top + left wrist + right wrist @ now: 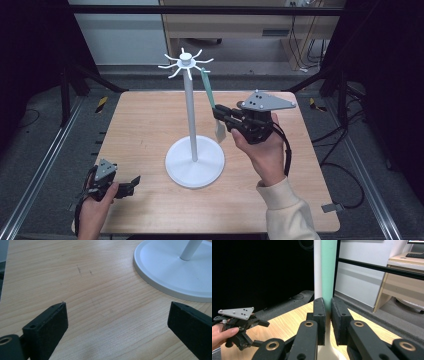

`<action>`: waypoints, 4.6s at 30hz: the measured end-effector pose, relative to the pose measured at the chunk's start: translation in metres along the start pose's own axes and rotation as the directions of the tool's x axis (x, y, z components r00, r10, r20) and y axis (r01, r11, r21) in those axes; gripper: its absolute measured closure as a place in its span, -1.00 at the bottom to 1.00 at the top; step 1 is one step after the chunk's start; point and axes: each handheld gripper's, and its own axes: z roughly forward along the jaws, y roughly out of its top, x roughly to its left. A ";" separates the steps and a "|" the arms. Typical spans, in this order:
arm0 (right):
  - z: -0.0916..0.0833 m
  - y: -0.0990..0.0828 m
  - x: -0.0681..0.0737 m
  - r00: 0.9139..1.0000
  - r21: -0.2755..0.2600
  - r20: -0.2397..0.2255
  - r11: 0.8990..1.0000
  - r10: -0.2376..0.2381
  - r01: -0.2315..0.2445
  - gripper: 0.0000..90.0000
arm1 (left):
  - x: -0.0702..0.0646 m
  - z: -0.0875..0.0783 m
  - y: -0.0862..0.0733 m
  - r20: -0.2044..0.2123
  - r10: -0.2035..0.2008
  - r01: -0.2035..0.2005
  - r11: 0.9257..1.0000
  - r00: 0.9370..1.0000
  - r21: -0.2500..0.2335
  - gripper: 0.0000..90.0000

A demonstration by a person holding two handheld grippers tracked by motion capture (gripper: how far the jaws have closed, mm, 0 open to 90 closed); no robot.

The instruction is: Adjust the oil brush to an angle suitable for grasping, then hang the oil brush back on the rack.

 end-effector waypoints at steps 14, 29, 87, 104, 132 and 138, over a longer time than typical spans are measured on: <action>-0.002 0.001 -0.001 1.000 0.018 0.021 1.000 -0.018 0.017 0.80 | 0.000 0.001 0.000 0.007 0.000 0.000 1.000 1.000 -0.002 -0.94; -0.021 -0.002 -0.011 0.944 0.103 0.326 0.995 -0.045 0.012 -0.06 | -0.001 0.002 0.001 0.015 0.007 -0.007 1.000 1.000 0.002 -0.94; -0.057 -0.045 -0.090 0.866 0.097 0.498 0.990 0.041 -0.102 -0.77 | 0.005 -0.004 0.003 -0.034 0.000 -0.001 0.999 0.999 -0.041 -0.95; -0.056 -0.068 -0.109 0.842 0.096 0.534 0.983 0.079 -0.154 -0.75 | 0.004 -0.003 0.003 -0.035 0.014 -0.015 0.999 0.999 -0.031 -0.95; -0.016 -0.119 -0.121 0.860 0.221 0.508 0.957 0.051 -0.187 -0.75 | 0.003 -0.001 0.003 -0.046 0.023 -0.025 0.999 0.999 -0.036 -0.95; -0.010 -0.126 -0.120 0.864 0.239 0.501 0.954 0.038 -0.180 -0.77 | 0.003 -0.001 0.003 -0.054 0.038 -0.040 0.998 0.998 -0.038 -0.95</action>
